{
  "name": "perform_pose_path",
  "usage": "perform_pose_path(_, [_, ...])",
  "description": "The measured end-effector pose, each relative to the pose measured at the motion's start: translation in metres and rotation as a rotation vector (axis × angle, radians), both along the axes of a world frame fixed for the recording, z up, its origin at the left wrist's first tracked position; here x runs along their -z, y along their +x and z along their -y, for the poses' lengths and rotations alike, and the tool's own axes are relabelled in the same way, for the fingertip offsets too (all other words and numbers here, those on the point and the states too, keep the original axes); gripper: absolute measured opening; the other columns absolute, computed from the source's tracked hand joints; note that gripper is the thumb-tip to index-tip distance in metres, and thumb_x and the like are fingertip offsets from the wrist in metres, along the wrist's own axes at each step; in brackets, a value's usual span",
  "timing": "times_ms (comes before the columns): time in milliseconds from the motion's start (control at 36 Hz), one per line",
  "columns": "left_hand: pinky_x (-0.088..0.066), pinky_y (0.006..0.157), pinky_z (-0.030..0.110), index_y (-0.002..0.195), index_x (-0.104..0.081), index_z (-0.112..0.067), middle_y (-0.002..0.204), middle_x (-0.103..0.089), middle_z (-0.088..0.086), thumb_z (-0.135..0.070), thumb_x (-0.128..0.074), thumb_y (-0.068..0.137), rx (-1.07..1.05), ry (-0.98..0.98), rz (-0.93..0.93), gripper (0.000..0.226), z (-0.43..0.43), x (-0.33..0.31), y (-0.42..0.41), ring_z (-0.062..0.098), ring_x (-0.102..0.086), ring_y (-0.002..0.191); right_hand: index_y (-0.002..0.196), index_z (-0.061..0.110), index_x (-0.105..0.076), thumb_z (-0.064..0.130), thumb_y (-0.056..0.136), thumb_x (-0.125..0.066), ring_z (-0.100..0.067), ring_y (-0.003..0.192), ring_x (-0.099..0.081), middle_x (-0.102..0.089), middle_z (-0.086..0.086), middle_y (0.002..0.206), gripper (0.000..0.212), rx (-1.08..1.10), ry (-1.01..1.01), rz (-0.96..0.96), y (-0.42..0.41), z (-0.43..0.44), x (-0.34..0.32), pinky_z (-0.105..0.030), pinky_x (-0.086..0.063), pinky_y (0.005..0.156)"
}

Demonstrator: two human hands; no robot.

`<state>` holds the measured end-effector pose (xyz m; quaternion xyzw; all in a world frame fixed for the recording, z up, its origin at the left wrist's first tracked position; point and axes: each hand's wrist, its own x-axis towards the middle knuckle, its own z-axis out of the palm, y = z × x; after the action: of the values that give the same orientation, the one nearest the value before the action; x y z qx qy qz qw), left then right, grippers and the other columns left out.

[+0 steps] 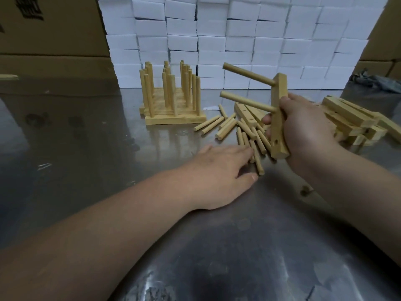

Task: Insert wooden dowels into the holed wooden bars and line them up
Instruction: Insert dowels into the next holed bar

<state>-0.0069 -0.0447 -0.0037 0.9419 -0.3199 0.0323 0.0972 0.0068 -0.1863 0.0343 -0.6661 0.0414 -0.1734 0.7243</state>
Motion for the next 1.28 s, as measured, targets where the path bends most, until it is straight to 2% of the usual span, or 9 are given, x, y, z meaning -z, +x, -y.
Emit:
perform_pose_path(111, [-0.026, 0.092, 0.031, 0.133, -0.042, -0.027, 0.122, -0.052, -0.004, -0.043, -0.041, 0.092, -0.143, -0.158, 0.184, 0.044, -0.003, -0.004, 0.000, 0.018, -0.042, 0.115, 0.084, 0.030, -0.050, 0.021, 0.100, -0.035, -0.004, 0.037, -0.049, -0.056, -0.001, 0.060, 0.024, -0.011, 0.003, 0.005, -0.001, 0.000, 0.001, -0.014, -0.042, 0.038])
perform_pose_path(222, [-0.032, 0.093, 0.033, 0.136, -0.039, -0.032, 0.127, -0.044, -0.002, -0.042, -0.044, 0.091, -0.206, -0.154, 0.126, 0.046, -0.003, -0.004, 0.000, 0.019, -0.039, 0.119, 0.097, 0.029, -0.050, 0.023, 0.100, -0.036, -0.006, 0.040, -0.050, -0.058, -0.001, 0.062, 0.016, 0.005, -0.004, -0.006, 0.001, 0.003, 0.001, -0.015, -0.043, 0.040])
perform_pose_path(306, [-0.036, 0.095, 0.034, 0.125, -0.053, -0.032, 0.130, -0.043, -0.003, -0.040, -0.040, 0.093, -0.221, -0.076, 0.084, 0.035, -0.004, -0.004, 0.000, 0.020, -0.040, 0.118, 0.106, 0.026, -0.049, 0.022, 0.100, -0.036, -0.003, 0.040, -0.051, -0.058, -0.001, 0.064, 0.015, 0.006, 0.000, -0.005, 0.002, 0.003, 0.003, -0.015, -0.043, 0.040])
perform_pose_path(444, [-0.040, 0.081, 0.031, 0.106, -0.062, -0.027, 0.111, -0.051, 0.002, -0.026, -0.047, 0.092, -0.365, -0.129, 0.110, 0.021, -0.008, -0.007, 0.004, 0.023, -0.047, 0.104, 0.109, 0.027, -0.047, 0.023, 0.100, -0.035, -0.007, 0.049, -0.053, -0.059, -0.003, 0.071, 0.016, 0.022, 0.007, -0.015, 0.005, 0.006, 0.003, -0.017, -0.044, 0.042])
perform_pose_path(639, [-0.048, 0.076, 0.034, 0.113, -0.059, -0.023, 0.100, -0.060, -0.001, -0.029, -0.047, 0.092, -0.555, -0.031, -0.006, 0.025, -0.014, -0.014, 0.002, 0.021, -0.056, 0.092, 0.112, 0.026, -0.048, 0.023, 0.099, -0.036, -0.007, 0.056, -0.057, -0.060, -0.004, 0.077, 0.018, 0.046, 0.053, -0.022, 0.009, 0.009, 0.003, -0.018, -0.046, 0.045])
perform_pose_path(806, [-0.041, 0.073, 0.032, 0.110, -0.061, -0.028, 0.098, -0.049, -0.004, -0.030, -0.045, 0.094, -0.334, -0.293, 0.140, 0.023, -0.022, -0.021, -0.015, 0.016, -0.048, 0.087, 0.121, 0.024, -0.050, 0.023, 0.100, -0.036, -0.006, 0.054, -0.055, -0.061, -0.004, 0.080, 0.025, 0.041, 0.038, -0.024, 0.008, 0.008, 0.003, -0.017, -0.045, 0.045])
perform_pose_path(945, [-0.044, 0.071, 0.035, 0.107, -0.063, -0.027, 0.089, -0.056, -0.008, -0.029, -0.045, 0.093, -0.138, -0.409, 0.129, 0.023, -0.016, -0.021, -0.025, 0.010, -0.049, 0.081, 0.122, 0.018, -0.054, 0.023, 0.100, -0.036, -0.005, 0.046, -0.052, -0.059, -0.003, 0.072, 0.029, -0.020, 0.026, -0.006, 0.003, 0.003, 0.002, -0.016, -0.040, 0.041])
perform_pose_path(1139, [-0.045, 0.074, 0.038, 0.112, -0.064, -0.030, 0.093, -0.062, -0.005, -0.030, -0.047, 0.091, -0.064, -0.464, 0.154, 0.027, -0.016, -0.018, -0.025, 0.010, -0.051, 0.086, 0.093, 0.025, -0.058, 0.022, 0.100, -0.035, -0.007, 0.041, -0.048, -0.056, -0.002, 0.064, 0.024, -0.089, 0.012, 0.023, -0.004, -0.001, 0.000, -0.015, -0.038, 0.040])
perform_pose_path(1278, [-0.043, 0.068, 0.035, 0.110, -0.066, -0.027, 0.084, -0.061, -0.003, -0.027, -0.047, 0.092, -0.029, -0.451, 0.178, 0.026, -0.018, -0.018, -0.025, 0.010, -0.050, 0.079, 0.088, 0.025, -0.059, 0.023, 0.099, -0.036, -0.009, 0.042, -0.046, -0.056, 0.002, 0.057, 0.025, -0.120, -0.006, 0.034, -0.007, -0.002, 0.000, -0.016, -0.039, 0.042])
